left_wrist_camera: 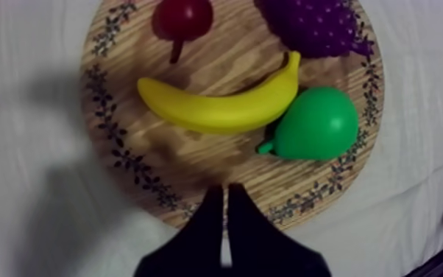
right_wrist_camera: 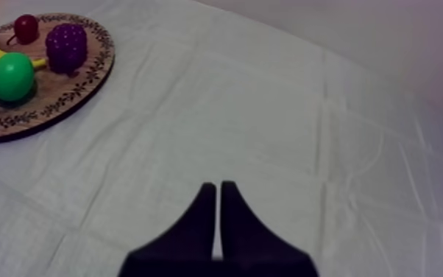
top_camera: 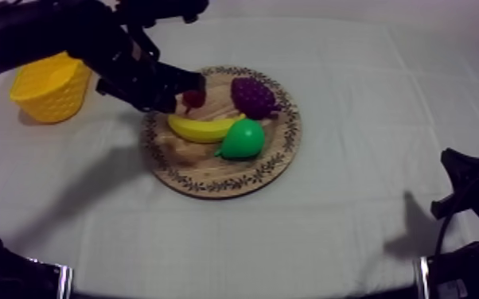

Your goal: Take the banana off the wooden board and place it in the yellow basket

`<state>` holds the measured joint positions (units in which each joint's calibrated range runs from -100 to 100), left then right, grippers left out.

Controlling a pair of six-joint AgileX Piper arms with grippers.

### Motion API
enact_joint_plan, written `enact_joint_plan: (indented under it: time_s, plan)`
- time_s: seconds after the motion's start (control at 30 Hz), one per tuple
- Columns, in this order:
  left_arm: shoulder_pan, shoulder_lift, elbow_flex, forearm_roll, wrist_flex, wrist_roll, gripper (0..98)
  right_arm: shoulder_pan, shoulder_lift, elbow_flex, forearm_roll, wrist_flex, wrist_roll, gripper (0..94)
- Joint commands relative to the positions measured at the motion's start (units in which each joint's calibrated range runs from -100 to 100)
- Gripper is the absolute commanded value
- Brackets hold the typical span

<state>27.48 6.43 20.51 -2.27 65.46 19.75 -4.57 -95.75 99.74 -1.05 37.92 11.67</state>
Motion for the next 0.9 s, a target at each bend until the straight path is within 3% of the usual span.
enact_joint_plan:
  time_s: [0.0, 0.2, 0.3, 0.37, 0.53, 0.63, 0.73, 0.87]
  plan:
    - [0.08, 1.21, -0.67, 0.4, -0.12, -0.96, 0.0, -0.03, -0.01, 0.04, 0.0, -0.01, 0.03, 0.4]
    - [0.54, 3.44, -1.75, 1.48, -0.27, -4.11, 0.0, -0.03, -0.01, 0.04, 0.0, -0.01, 0.03, 0.4]
    - [0.44, 4.42, -2.2, 1.85, -0.99, -7.57, 0.0, -0.03, -0.01, 0.04, 0.0, -0.01, 0.0, 0.4]
    - [0.26, 5.08, -2.48, 2.0, -1.68, -11.91, 0.0, -0.03, -0.01, 0.04, 0.0, -0.01, 0.01, 0.4]
    - [0.06, 6.13, -3.53, 2.98, -2.24, -27.51, 0.4, -0.03, -0.01, 0.04, 0.0, -0.01, 0.02, 0.4]
    - [0.09, 6.34, -3.76, 2.87, -1.31, -34.48, 1.9, -0.03, -0.01, 0.04, 0.0, -0.01, 0.02, 0.4]
    - [-0.1, 6.04, -3.71, 2.5, 0.64, -39.46, 6.7, -0.03, -0.01, 0.04, 0.0, -0.01, 0.01, 0.4]
    - [-0.56, 4.63, -3.24, 2.26, 2.4, -42.75, 12.1, -0.03, -0.01, 0.04, 0.0, -0.01, 0.02, 0.4]
